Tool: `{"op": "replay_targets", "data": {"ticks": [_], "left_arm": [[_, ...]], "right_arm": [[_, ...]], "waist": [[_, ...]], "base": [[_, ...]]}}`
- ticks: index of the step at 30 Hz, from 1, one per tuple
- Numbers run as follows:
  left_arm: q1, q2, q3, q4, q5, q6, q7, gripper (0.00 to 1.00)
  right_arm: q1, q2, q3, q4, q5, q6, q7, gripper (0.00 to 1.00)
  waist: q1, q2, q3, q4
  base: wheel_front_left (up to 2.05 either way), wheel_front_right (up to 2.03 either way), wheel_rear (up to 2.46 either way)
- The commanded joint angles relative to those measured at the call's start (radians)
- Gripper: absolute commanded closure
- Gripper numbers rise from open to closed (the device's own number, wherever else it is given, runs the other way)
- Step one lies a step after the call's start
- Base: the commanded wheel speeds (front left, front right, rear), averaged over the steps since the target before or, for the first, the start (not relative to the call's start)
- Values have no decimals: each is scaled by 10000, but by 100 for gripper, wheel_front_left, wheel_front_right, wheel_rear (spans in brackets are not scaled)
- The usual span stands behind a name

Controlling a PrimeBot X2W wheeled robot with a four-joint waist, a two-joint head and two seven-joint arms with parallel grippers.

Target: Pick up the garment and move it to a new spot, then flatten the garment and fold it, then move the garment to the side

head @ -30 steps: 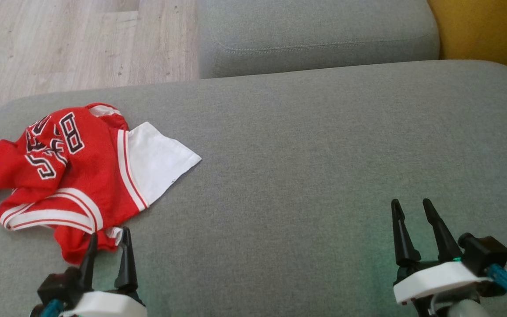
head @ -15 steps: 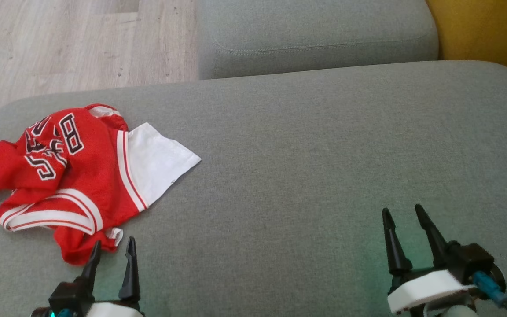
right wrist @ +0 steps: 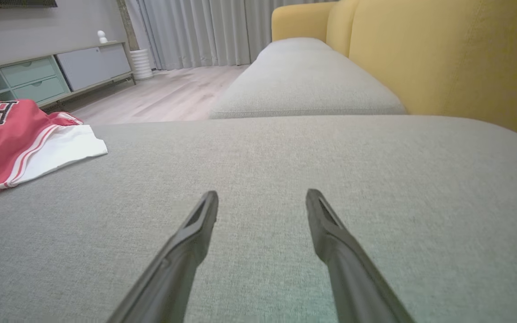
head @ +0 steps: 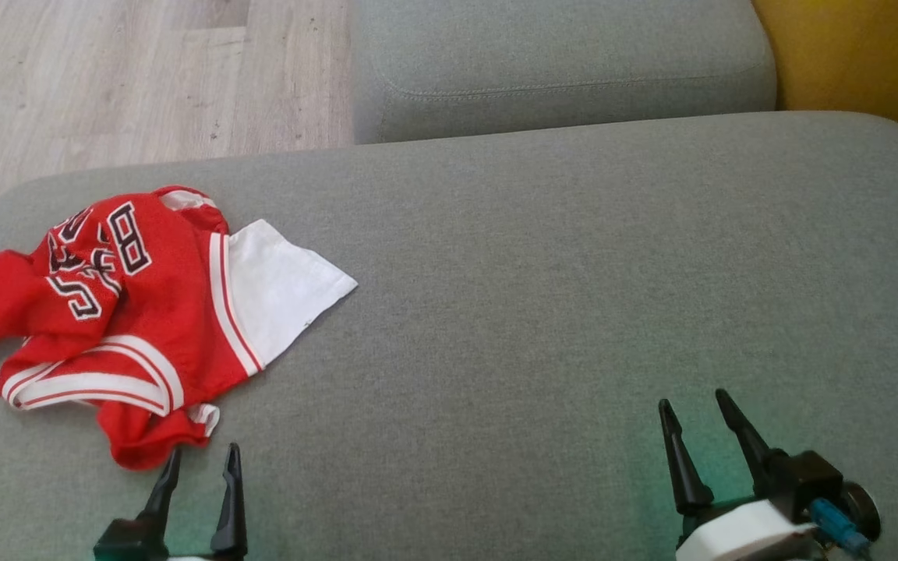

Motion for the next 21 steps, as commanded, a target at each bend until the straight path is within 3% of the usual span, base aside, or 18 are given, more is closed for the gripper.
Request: {"op": "replay_targets", "data": {"ticks": [1,21], "left_arm": [[-337,33,397,-233,-43,-26,-124,0],[-451,-20,689,85,-248,-87,-124,0]], "right_arm": [[-317,-93,230,-156,121,-7,-136,0],[-503,-93,74,199,384,-7,-136,0]], "waist": [[0,0,1,-2],[0,0,-12,-24]], "base": [[0,0,0],[0,0,0]]}}
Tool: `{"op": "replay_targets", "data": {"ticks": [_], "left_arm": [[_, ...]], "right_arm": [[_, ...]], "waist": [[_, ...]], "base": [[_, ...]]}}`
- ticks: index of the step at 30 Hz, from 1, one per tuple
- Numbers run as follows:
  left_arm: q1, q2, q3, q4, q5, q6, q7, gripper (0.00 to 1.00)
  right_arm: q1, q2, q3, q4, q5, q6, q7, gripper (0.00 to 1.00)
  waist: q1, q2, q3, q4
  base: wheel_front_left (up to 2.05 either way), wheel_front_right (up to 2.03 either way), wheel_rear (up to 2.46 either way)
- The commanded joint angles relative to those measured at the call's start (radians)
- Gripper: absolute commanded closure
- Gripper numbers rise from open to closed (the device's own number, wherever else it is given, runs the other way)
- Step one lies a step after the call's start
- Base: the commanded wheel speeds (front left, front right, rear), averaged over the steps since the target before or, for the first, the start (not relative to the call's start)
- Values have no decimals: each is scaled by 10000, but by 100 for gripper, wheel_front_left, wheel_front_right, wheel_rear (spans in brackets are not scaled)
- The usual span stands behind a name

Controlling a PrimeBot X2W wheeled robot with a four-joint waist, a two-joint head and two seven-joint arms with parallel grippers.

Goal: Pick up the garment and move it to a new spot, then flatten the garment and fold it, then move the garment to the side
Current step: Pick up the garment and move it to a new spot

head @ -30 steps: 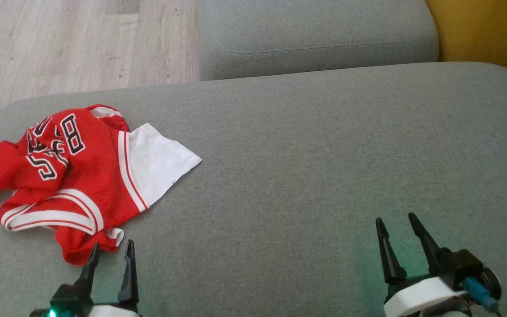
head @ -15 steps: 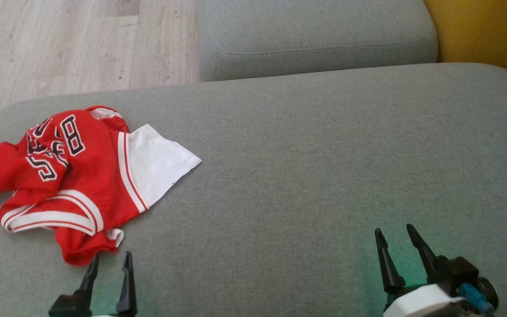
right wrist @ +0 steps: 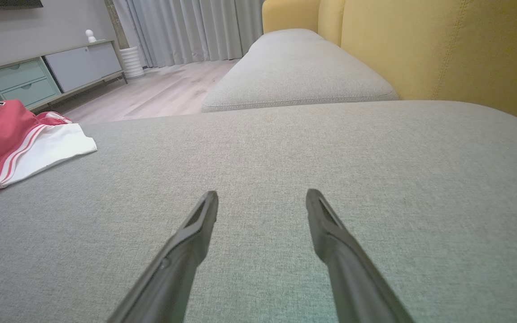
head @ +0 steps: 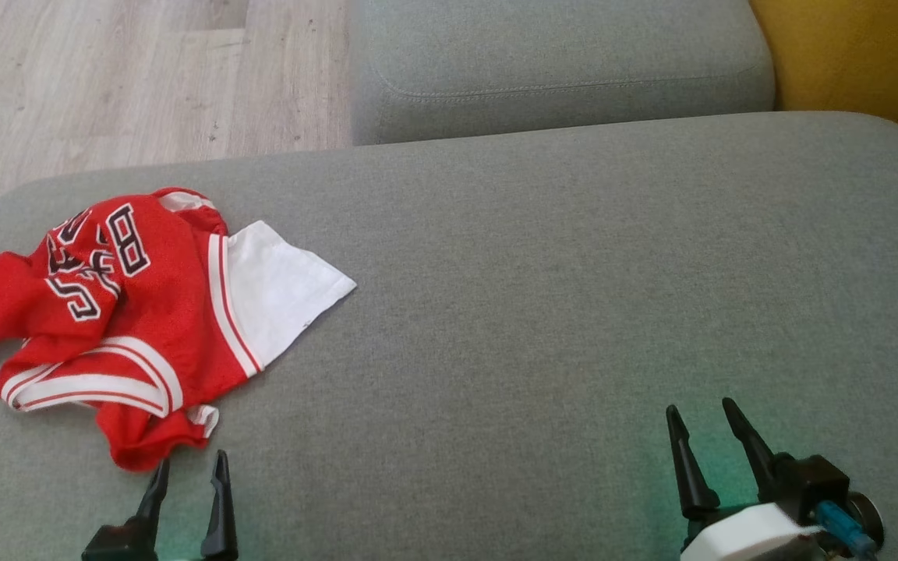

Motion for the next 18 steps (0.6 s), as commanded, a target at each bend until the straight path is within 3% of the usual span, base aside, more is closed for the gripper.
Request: {"op": "replay_targets", "data": {"ticks": [1,9,18], "left_arm": [[-447,51,379,-238,-32,-28,-124,0],[-532,47,317,-185,29,-65,-124,0],[-562,142,159,37,80,-109,-124,0]], "right_arm": [[-487,-93,228,-262,7,-7,-137,0],[-432,-93,198,-321,-36,-7,-138,0],[-198,-93,530,-361,93,-7,-138,0]], "waist": [[0,0,6,2],[0,0,-25,234],[0,0,-252,2194]], "base": [[0,0,0],[0,0,0],[0,0,0]]}}
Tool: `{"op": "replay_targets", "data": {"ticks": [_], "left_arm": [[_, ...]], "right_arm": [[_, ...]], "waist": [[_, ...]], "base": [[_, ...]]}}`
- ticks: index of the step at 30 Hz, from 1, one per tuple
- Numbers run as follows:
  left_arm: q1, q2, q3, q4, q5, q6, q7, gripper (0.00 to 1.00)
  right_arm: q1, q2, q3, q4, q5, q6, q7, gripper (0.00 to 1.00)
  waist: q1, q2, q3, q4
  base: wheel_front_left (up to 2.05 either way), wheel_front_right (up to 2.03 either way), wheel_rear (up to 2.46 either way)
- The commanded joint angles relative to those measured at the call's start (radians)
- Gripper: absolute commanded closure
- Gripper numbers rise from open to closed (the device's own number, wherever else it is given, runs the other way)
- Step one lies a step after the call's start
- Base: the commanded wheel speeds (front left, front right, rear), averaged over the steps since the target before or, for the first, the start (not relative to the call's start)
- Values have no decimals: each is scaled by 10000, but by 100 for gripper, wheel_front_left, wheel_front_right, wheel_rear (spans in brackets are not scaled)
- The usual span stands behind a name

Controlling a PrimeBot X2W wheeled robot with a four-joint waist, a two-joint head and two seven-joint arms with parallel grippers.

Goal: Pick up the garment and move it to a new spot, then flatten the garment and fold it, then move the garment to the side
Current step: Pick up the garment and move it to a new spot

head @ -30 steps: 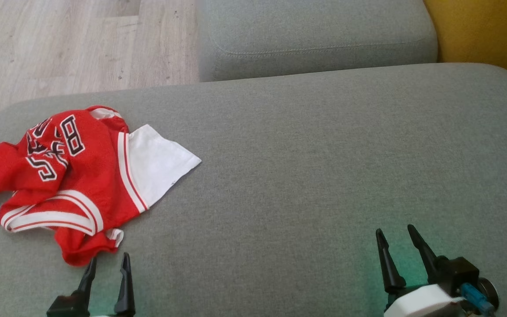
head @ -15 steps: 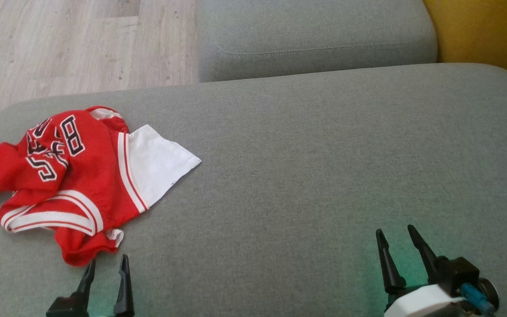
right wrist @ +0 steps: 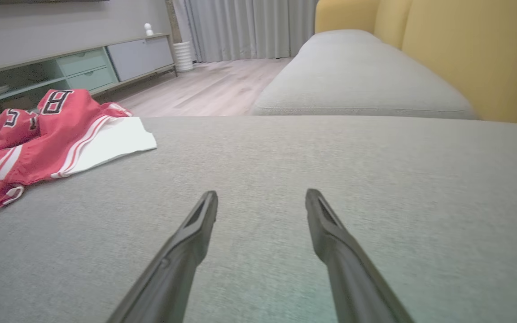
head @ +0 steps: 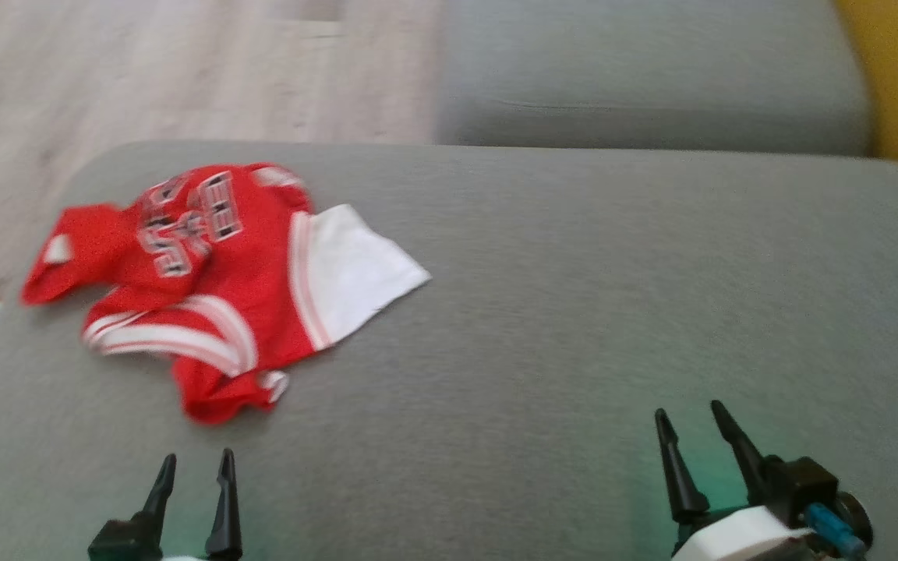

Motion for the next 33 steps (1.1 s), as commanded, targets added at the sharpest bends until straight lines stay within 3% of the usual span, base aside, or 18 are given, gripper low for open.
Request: {"op": "replay_targets", "data": {"ticks": [1,6,11,16,23,28,33], "left_arm": [[-326,166,273,-164,45,-23,-124,0],[-72,362,409,-45,-92,-21,-124,0],[58,419,450,-98,-224,-24,-116,0],[-556,477,318,-442,-572,-147,200,0],[-3067,1164,273,-903,-1483,-282,1502,0],[-5188,1915,27,-294,-1962,-311,2686,0],[-6647,2196,-105,755,-2369,-318,3060,0]], "right_arm": [[-237,-87,336,-335,76,-7,-136,0],[-441,-87,746,-275,162,-7,-136,0],[-620,-87,1015,-217,154,-7,-136,0],[-760,-87,1102,-228,-49,-7,-136,0],[-1442,-99,834,-373,-858,-7,-136,0],[-1897,-430,616,-568,-1307,-7,-136,0],[-2110,-691,531,-757,-1512,-7,-136,0]], "waist": [[0,-1,-135,1060],[0,-1,-201,2062],[0,-1,-150,2374],[0,-1,239,2216],[0,-1,1833,1687],[0,-1,3034,1390],[0,-1,3766,1155]], "base": [[0,0,0],[0,0,0],[0,0,0],[0,0,0],[0,0,0],[0,0,0],[0,0,0]]}}
